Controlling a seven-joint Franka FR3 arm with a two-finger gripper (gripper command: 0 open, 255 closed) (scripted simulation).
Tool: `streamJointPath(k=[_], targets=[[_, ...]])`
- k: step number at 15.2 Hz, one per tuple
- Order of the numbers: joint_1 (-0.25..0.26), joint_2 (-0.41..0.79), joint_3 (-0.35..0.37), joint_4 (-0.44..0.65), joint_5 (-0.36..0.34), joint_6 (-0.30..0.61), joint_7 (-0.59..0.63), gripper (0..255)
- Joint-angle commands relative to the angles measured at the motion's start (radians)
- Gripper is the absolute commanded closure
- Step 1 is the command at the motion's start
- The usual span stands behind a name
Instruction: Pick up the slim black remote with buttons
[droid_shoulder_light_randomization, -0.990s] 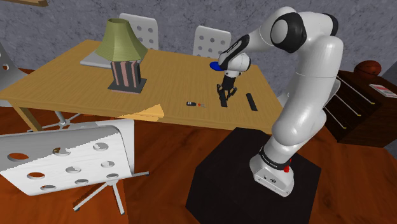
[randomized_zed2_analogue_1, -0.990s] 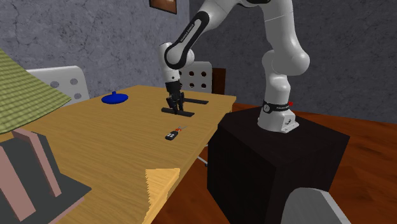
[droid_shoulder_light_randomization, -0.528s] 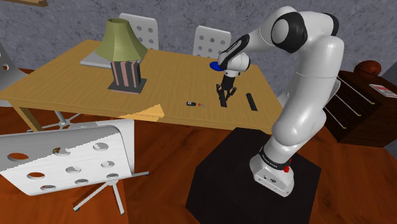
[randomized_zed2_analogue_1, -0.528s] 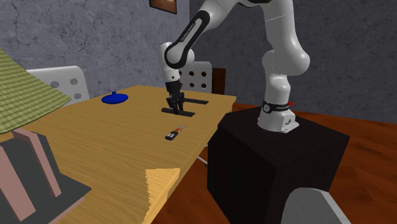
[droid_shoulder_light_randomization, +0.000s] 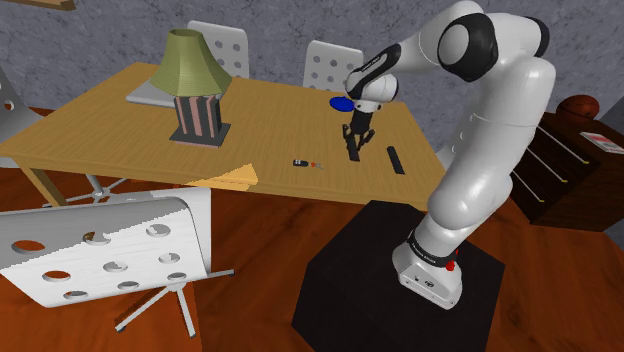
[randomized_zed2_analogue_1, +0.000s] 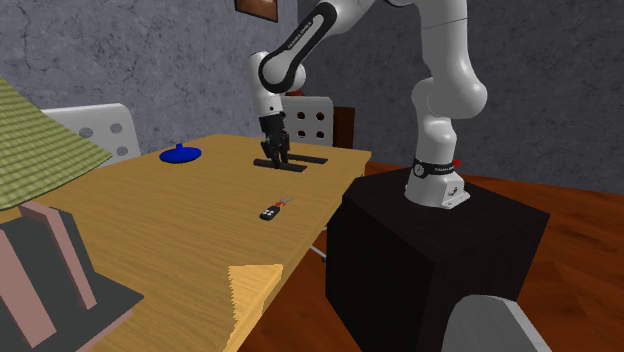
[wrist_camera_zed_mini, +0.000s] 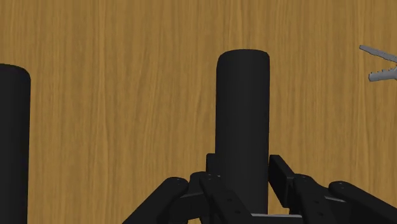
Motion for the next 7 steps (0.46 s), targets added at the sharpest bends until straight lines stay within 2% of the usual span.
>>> streamJointPath(k=[1, 7], targets=[[0.003, -0.019, -0.002, 0.006, -0.009, -0.024, 0.011, 255], [0.006, -0.057, -0.006, 0.019, -0.027, -0.072, 0.027, 255]])
